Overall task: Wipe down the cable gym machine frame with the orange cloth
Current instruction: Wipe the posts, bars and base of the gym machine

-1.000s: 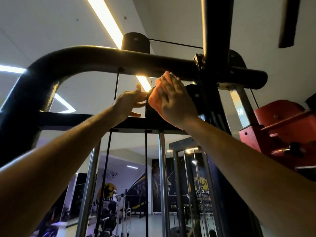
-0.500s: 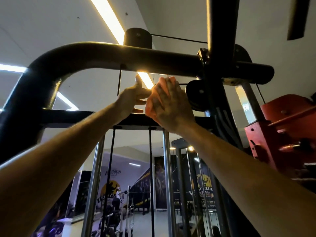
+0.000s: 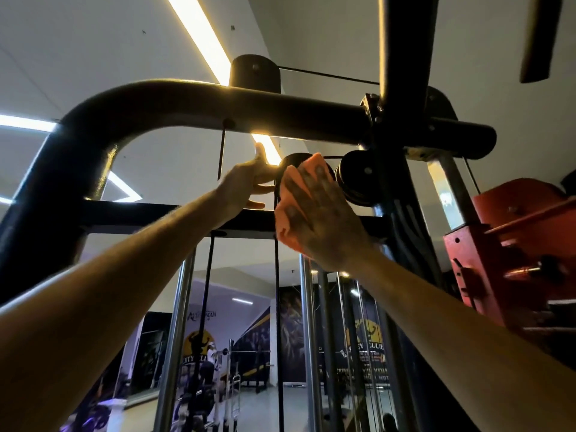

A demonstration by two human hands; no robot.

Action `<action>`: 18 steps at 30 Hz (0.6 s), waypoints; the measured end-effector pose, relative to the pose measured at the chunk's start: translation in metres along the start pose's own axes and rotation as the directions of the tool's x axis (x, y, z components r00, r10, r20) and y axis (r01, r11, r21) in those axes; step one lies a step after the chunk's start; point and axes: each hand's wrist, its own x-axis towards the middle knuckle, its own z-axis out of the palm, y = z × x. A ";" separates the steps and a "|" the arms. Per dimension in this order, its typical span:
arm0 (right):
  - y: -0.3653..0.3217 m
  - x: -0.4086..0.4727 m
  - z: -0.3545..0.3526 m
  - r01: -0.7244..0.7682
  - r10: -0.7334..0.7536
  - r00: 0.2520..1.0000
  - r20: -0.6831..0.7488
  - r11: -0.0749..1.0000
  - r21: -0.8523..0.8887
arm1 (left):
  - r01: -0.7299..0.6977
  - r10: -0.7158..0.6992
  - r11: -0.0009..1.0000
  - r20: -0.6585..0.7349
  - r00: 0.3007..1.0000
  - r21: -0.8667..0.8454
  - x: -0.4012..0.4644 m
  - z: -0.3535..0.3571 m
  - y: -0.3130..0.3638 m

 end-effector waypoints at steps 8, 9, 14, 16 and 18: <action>-0.016 0.022 -0.015 -0.183 0.195 0.979 -0.063 0.971 0.153 | -0.010 0.010 1.000 0.034 0.999 -0.005 0.006 -0.002 -0.007; -0.021 0.009 -0.015 -0.163 0.178 0.982 -0.066 0.969 0.185 | -0.011 0.011 1.000 0.035 0.999 -0.010 0.004 -0.001 -0.007; 0.002 -0.065 -0.017 -0.065 0.077 0.996 -0.052 0.978 0.199 | -0.257 0.215 0.591 0.158 0.964 0.765 -0.011 0.012 -0.028; 0.021 -0.071 -0.026 -0.143 0.166 0.983 -0.083 0.963 0.229 | -0.328 0.299 0.356 0.226 0.927 0.875 -0.006 0.012 -0.040; 0.031 -0.070 -0.030 -0.253 0.291 0.945 -0.151 0.939 0.233 | -0.359 0.332 0.287 0.260 0.907 0.888 0.002 0.015 -0.045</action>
